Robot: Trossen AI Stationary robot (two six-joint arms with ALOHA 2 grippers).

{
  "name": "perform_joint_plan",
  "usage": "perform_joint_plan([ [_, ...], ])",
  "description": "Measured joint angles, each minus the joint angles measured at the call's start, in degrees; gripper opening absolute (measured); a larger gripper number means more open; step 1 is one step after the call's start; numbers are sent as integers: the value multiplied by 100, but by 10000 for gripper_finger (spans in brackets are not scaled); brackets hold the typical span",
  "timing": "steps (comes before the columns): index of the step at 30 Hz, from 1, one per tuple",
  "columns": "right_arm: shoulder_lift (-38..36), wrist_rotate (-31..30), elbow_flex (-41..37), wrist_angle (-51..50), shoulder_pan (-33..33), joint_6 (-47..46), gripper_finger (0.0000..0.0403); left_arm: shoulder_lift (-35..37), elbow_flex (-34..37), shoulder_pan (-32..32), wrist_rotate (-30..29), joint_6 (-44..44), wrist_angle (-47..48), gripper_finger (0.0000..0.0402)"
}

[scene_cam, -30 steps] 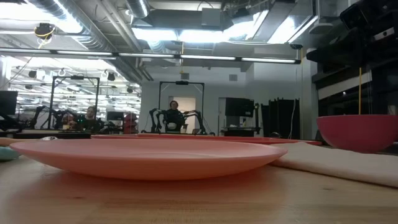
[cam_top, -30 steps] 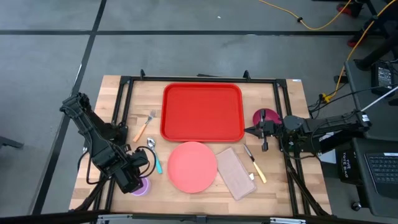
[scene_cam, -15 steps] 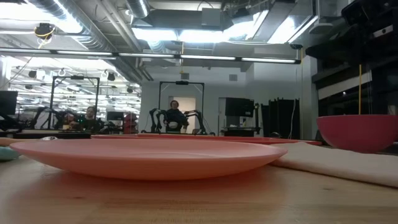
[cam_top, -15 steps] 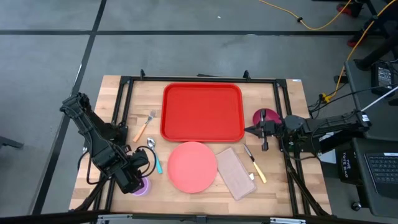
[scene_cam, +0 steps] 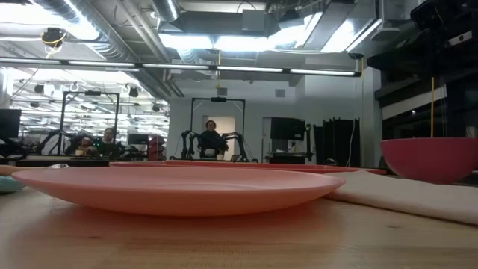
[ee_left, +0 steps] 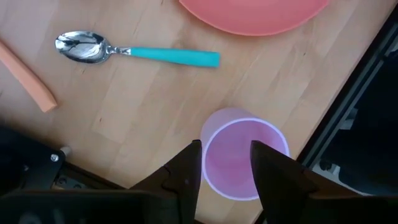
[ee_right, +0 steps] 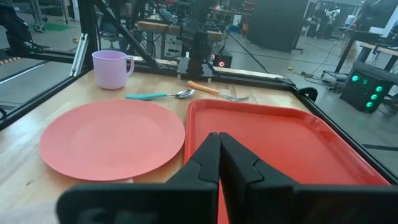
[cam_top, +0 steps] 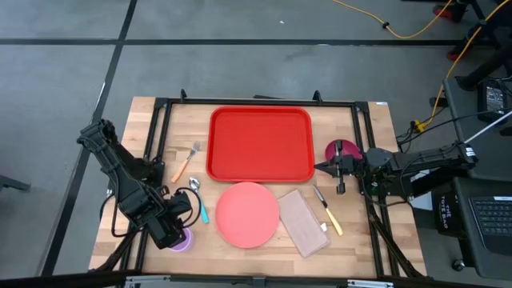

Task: Set up tray
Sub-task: Put the violet mug on the red tray

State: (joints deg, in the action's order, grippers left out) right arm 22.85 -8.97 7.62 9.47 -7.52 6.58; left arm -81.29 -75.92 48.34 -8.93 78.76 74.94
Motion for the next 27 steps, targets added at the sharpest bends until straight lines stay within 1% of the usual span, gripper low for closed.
perform_joint_plan([
  [3, 0, -2, 0, 7, 0, 0, 11, -77, 0, 0, 60, 0, 0, 132],
  [7, 0, -4, 0, 11, -1, -4, 19, -328, 2, 0, 315, 2, 3, 134],
  [14, 0, -2, 0, 11, 1, -1, 5, -830, 6, 0, 740, -2, 2, 134],
  [17, 0, -2, 0, 12, 1, -3, 7, -984, 7, 1, 898, -174, -7, 134],
  [22, 0, -4, 0, 15, 1, -13, 22, -1200, 7, 4, 1005, -349, -13, 130],
  [27, 0, -4, 0, 14, 1, -25, 17, -1331, 7, 4, 1005, -352, -15, 129],
])
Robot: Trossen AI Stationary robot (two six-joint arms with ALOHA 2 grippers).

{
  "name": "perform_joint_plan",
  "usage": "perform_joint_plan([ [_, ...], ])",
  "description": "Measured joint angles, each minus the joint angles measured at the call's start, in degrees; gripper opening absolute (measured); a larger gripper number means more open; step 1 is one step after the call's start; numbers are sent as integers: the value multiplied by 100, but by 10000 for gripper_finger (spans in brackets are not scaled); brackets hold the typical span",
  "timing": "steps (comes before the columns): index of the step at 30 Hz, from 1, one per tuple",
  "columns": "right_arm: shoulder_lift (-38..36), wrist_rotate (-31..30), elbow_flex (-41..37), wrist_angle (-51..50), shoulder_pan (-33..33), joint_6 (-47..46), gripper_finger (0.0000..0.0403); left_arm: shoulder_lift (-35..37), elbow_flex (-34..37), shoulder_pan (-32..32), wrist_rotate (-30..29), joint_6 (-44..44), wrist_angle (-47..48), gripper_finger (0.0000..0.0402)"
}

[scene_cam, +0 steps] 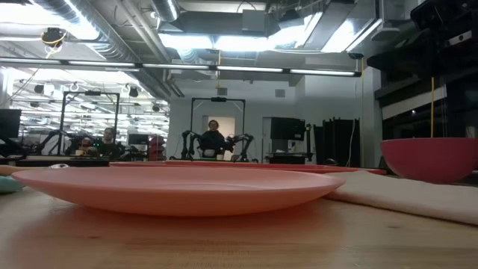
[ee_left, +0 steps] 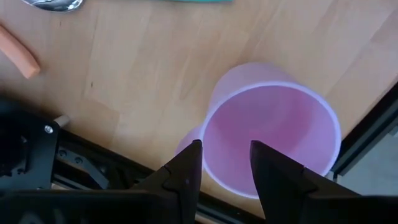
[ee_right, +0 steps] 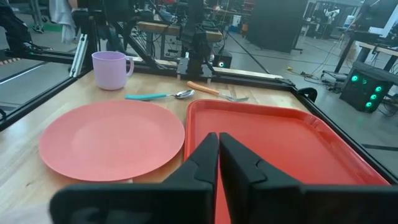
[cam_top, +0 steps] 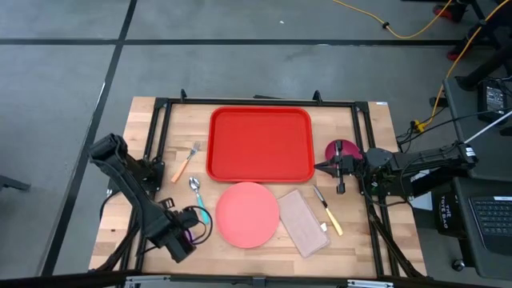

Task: Set up tray
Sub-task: Put the violet mug on the red tray

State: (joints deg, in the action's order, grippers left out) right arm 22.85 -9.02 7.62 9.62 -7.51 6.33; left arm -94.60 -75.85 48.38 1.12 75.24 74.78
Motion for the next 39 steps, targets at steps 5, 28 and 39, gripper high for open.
perform_joint_plan([
  [5, 0, 0, 0, -1, 0, 12, 5, -95, 0, 0, -5, 0, 0, 129],
  [28, 0, -2, 0, 44, 0, 2, 34, -125, 339, -136, 112, -404, -124, 127],
  [39, 0, -4, 0, 43, -2, 0, 35, -127, 374, -134, 100, -407, -208, 127],
])
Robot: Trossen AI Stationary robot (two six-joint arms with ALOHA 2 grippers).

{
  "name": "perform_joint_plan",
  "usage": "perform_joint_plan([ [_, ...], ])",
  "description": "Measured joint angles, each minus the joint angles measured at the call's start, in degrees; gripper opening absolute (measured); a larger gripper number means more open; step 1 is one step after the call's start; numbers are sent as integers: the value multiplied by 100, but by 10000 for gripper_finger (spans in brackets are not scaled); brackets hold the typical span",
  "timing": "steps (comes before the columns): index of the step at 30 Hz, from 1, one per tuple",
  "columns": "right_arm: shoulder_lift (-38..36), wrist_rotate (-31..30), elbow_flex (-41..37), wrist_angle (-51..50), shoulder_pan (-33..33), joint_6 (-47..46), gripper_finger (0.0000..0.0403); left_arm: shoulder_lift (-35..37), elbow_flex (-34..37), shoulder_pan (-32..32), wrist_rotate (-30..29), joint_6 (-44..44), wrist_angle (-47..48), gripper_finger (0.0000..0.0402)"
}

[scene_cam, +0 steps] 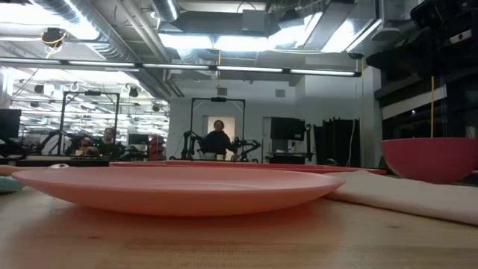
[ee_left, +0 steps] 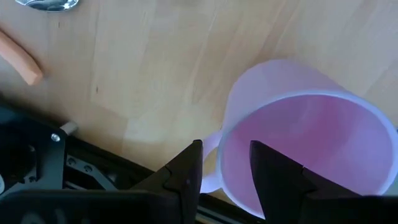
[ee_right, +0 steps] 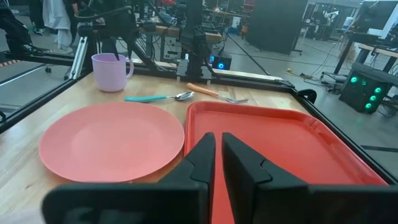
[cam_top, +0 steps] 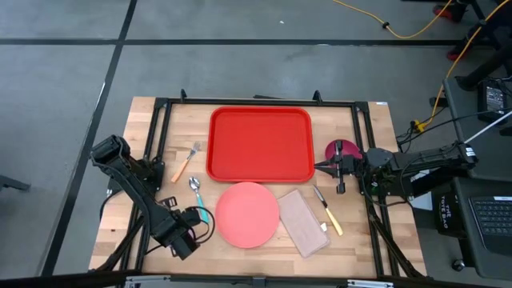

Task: Set up tray
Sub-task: Put the violet mug on the red tray

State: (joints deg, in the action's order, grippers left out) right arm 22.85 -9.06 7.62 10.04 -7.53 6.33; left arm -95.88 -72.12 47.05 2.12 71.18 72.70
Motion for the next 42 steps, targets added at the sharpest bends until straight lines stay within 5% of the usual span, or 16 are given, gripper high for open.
perform_joint_plan([
  [21, 1, 0, 0, 0, 2, 1, 35, -9, 479, 18, 333, -103, -583, 123],
  [37, 1, 1, 0, -2, 2, 0, 35, 53, 476, 20, 419, -434, -594, 9],
  [42, 0, 1, 0, -1, 0, 0, 35, 250, 476, 22, 393, -304, -564, 4],
])
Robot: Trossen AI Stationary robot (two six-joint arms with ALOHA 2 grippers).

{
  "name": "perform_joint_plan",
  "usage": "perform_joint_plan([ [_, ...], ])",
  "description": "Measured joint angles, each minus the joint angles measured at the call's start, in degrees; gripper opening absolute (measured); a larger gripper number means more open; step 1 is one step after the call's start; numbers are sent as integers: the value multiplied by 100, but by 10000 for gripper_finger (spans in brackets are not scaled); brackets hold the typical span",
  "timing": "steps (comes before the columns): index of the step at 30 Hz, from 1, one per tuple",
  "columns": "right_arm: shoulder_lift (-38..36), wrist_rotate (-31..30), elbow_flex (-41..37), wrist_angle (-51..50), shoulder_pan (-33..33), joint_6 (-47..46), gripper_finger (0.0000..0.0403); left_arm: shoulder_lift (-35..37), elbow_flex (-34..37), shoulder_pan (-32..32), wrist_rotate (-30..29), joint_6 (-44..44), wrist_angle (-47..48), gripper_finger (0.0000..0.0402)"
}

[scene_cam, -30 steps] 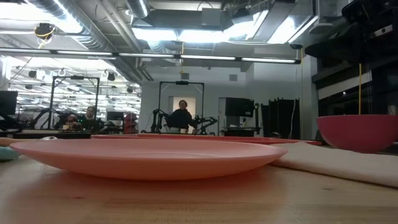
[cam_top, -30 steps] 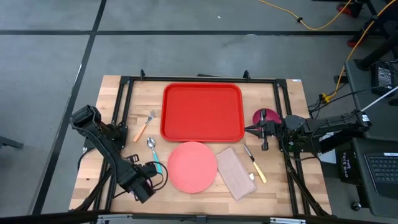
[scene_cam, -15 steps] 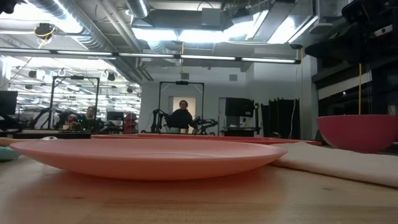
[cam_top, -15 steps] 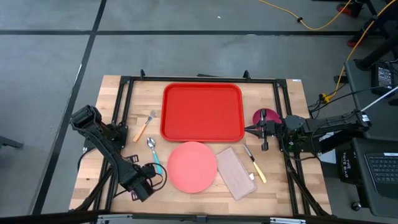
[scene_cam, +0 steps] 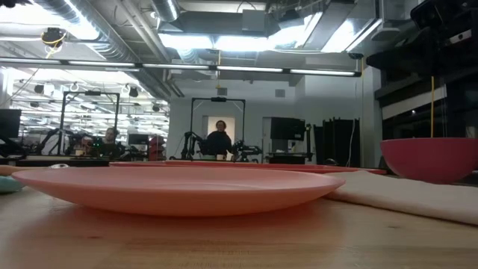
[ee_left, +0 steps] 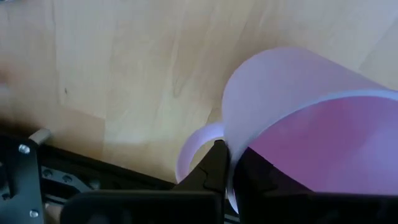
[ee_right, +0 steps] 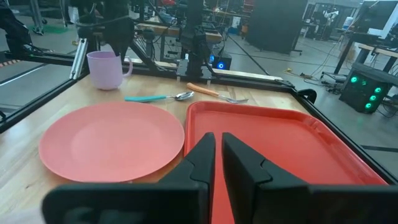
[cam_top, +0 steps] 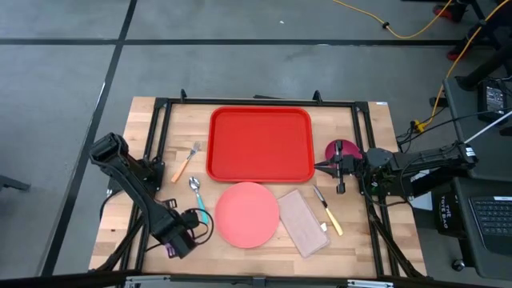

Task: Set up tray
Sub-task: Put the violet mug on the red tray

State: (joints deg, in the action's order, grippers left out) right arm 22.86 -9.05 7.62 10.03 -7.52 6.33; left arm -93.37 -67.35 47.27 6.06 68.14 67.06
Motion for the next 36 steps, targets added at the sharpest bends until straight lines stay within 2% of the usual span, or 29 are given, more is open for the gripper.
perform_joint_plan([
  [7, -1, -1, 0, -1, 0, 0, 35, 607, 0, 0, -263, 159, 132, 4],
  [14, 0, -1, 0, -1, 0, 4, 35, 1089, 0, -107, -911, 165, 316, 4],
  [19, -1, -1, 0, -1, -1, 7, 35, 1186, 0, -357, -952, 123, 553, 4],
  [27, 2, 1, 0, -1, 1, 4, 35, 1190, 0, -945, -948, -668, 652, 4],
  [36, 1, -1, 0, -1, 2, 2, 35, 1190, 0, -1905, -954, -2008, 652, 3],
])
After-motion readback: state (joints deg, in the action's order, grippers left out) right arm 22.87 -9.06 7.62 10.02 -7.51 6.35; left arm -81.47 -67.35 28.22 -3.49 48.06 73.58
